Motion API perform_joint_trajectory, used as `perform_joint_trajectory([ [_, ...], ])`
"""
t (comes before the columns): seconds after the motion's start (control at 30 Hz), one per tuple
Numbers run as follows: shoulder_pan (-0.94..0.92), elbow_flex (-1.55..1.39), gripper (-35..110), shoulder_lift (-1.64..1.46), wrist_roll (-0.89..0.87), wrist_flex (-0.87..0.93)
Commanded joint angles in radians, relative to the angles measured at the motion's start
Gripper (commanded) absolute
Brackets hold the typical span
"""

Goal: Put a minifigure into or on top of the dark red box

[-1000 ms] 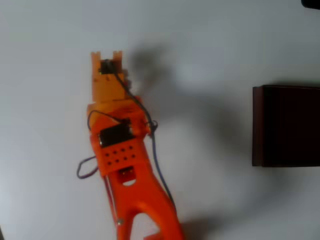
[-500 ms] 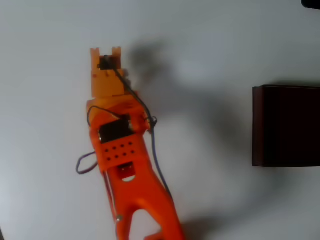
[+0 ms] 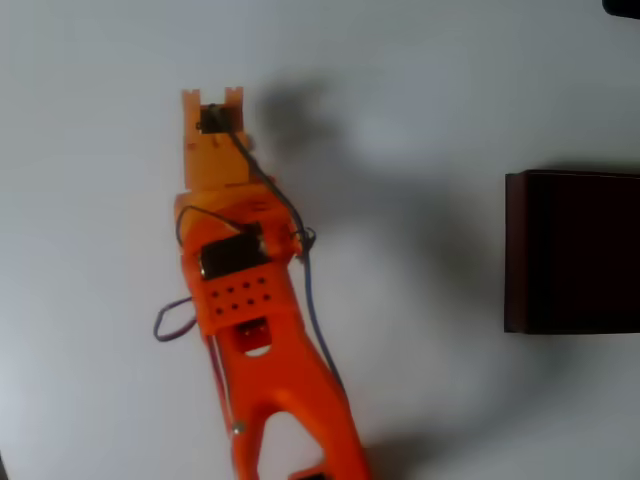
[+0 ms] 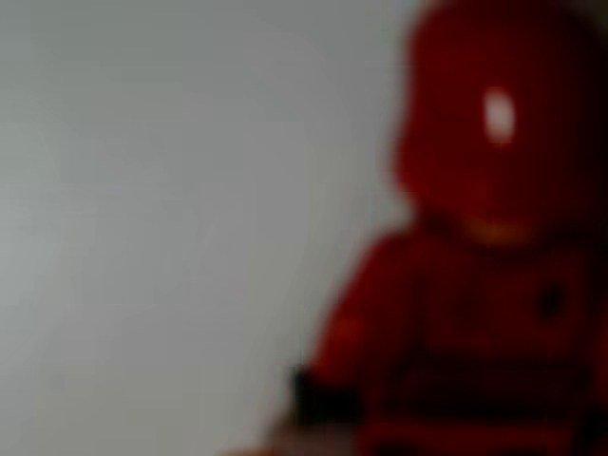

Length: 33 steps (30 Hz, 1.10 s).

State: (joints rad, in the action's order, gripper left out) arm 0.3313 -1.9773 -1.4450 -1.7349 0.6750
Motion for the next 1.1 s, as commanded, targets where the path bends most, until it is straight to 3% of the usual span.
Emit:
perform_joint_trajectory([
  [0.0,0.008,0.015,12,-0.015,-0.002,-0.002],
  [0.57,0.003,0.02,0,-0.038,0.026,0.015],
  [0.83,-0.043,0.098,0,-0.227,0.13,0.368],
  [1.07,-0.12,0.057,0,-0.531,0.348,0.591],
])
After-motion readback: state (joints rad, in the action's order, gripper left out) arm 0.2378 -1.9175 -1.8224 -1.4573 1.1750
